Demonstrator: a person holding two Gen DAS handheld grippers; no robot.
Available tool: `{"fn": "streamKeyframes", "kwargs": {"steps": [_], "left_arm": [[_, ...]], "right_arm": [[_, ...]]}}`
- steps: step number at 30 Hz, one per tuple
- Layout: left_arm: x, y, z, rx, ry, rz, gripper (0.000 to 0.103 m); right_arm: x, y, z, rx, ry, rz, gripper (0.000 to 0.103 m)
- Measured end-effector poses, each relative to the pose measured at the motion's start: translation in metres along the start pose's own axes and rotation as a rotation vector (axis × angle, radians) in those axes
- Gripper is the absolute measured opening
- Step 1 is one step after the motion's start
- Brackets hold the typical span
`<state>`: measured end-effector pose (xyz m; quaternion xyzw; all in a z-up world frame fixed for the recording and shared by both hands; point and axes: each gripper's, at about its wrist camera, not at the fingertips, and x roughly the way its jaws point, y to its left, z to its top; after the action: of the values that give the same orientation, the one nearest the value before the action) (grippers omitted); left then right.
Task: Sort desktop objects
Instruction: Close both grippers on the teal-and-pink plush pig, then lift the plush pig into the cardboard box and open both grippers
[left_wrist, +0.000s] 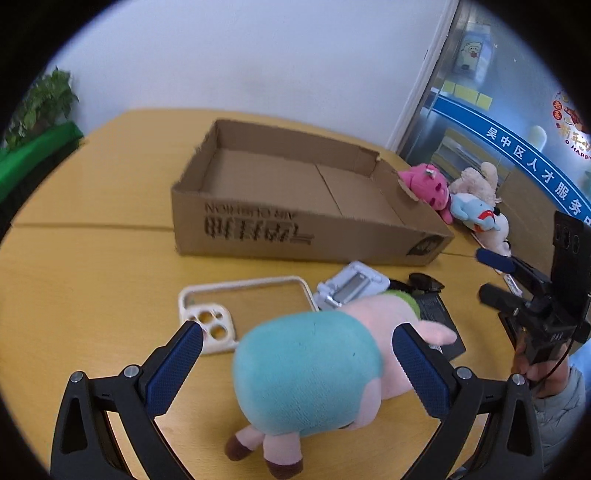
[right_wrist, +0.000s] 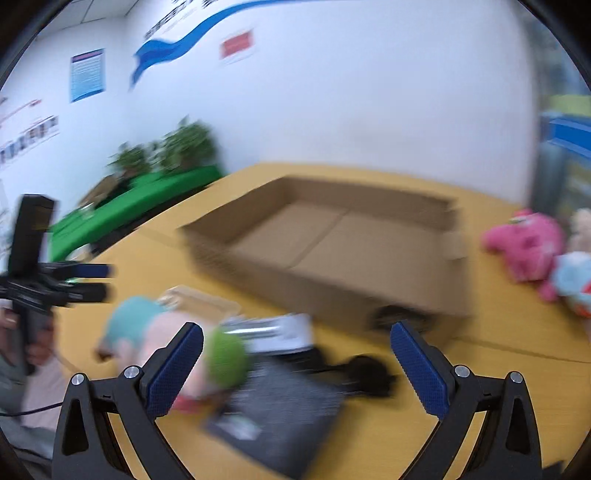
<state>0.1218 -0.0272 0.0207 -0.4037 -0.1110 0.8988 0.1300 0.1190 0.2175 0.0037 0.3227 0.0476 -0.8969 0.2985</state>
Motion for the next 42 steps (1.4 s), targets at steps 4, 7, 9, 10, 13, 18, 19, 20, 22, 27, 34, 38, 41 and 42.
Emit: {"fn": "streamKeyframes", "kwargs": {"steps": [4, 7, 9, 10, 13, 18, 19, 20, 22, 27, 34, 38, 41, 42], "left_arm": [[0.018, 0.011, -0.012, -0.009, 0.050, 0.016, 0.102], [0.019, 0.022, -0.016, -0.038, 0.052, -0.054, 0.102], [0.018, 0.027, -0.016, -0.032, 0.046, -0.036, 0.101], [0.016, 0.032, -0.015, -0.037, 0.044, -0.032, 0.101], [0.013, 0.047, -0.013, -0.069, 0.056, -0.056, 0.099], [0.012, 0.053, -0.015, -0.058, 0.080, -0.087, 0.099], [0.014, 0.051, -0.015, -0.056, 0.086, -0.098, 0.099], [0.016, 0.050, -0.015, -0.051, 0.092, -0.113, 0.099], [0.022, 0.046, -0.015, -0.048, 0.103, -0.137, 0.099], [0.028, 0.035, -0.012, -0.014, 0.108, -0.153, 0.097], [0.023, 0.024, -0.005, 0.030, 0.107, -0.127, 0.086], [0.010, 0.016, 0.011, 0.059, 0.063, -0.125, 0.085], [-0.003, 0.007, 0.035, 0.098, 0.009, -0.129, 0.085], [-0.006, 0.003, 0.044, 0.118, -0.007, -0.128, 0.085]], "right_arm": [[0.033, 0.038, -0.013, -0.039, 0.104, 0.033, 0.103], [0.048, 0.057, -0.021, -0.074, 0.169, 0.069, 0.103], [0.059, 0.072, -0.025, -0.120, 0.204, 0.063, 0.103], [0.060, 0.077, -0.026, -0.125, 0.207, 0.076, 0.103], [0.071, 0.088, -0.025, -0.109, 0.231, 0.203, 0.102], [0.074, 0.128, -0.033, -0.224, 0.250, 0.261, 0.102], [0.075, 0.127, -0.035, -0.209, 0.256, 0.269, 0.102], [0.076, 0.123, -0.036, -0.183, 0.266, 0.278, 0.103], [0.078, 0.117, -0.040, -0.137, 0.285, 0.292, 0.102], [0.086, 0.133, -0.056, -0.180, 0.333, 0.251, 0.099], [0.081, 0.124, -0.055, -0.105, 0.295, 0.270, 0.087], [0.077, 0.123, -0.045, -0.102, 0.266, 0.267, 0.086], [0.064, 0.116, -0.027, -0.084, 0.203, 0.278, 0.086], [0.058, 0.114, -0.020, -0.080, 0.184, 0.276, 0.086]]}}
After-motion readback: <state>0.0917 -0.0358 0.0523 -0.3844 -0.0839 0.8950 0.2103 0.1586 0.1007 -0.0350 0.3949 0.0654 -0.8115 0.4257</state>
